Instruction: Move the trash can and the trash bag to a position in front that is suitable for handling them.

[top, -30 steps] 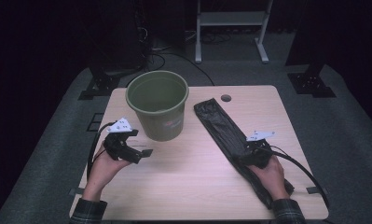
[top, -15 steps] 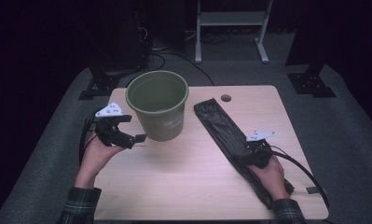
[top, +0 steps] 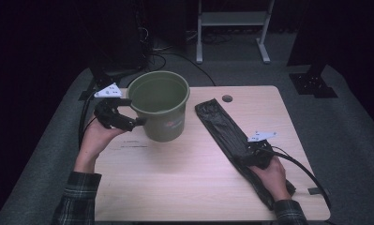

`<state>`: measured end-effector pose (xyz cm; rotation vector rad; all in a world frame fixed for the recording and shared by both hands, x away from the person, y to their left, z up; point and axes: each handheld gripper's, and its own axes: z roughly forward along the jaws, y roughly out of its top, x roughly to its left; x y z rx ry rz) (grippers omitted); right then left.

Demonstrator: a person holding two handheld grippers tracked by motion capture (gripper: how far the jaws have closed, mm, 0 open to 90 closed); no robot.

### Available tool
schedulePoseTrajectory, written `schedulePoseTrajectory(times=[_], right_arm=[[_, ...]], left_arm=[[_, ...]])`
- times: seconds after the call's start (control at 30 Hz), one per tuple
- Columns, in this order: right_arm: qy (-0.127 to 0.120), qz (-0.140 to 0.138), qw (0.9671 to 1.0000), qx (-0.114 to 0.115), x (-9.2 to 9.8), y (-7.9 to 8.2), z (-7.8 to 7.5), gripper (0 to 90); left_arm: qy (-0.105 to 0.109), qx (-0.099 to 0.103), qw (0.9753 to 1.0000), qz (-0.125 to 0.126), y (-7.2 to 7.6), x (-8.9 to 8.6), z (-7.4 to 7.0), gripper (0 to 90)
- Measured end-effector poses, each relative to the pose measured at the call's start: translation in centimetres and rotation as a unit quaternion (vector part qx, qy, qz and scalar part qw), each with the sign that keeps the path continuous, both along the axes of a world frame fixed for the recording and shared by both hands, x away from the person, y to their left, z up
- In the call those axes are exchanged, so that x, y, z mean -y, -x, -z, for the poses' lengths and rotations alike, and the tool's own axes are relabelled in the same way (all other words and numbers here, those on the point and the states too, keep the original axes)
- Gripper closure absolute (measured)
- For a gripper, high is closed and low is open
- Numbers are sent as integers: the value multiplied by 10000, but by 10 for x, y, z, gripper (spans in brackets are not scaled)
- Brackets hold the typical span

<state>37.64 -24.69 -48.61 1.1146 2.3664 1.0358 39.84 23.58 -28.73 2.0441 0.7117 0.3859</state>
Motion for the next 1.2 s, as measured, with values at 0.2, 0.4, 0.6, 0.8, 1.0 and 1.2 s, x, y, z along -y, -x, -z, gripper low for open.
schedulePoseTrajectory(times=[0.2,0.4,0.6,0.8,1.0,1.2], right_arm=[[-2,1,10000,0,0,0,0,96],[-2,0,10000,-6,0,0,0,96],[-3,0,10000,-2,0,0,0,96],[-2,0,10000,3,0,0,0,96],[-2,-1,10000,4,0,0,0,96],[-2,-3,10000,2,0,0,0,96]], left_arm=[[-97,24,9999,-134,-19,-3,-3,0],[-106,-20,9996,-258,-38,-9,-1,0],[-59,-115,9992,-381,-57,-14,2,0],[-48,-208,9986,-481,-72,-18,8,0],[-136,-274,9982,-512,-84,-22,13,0],[-295,-350,9971,-601,-94,-22,21,0]])
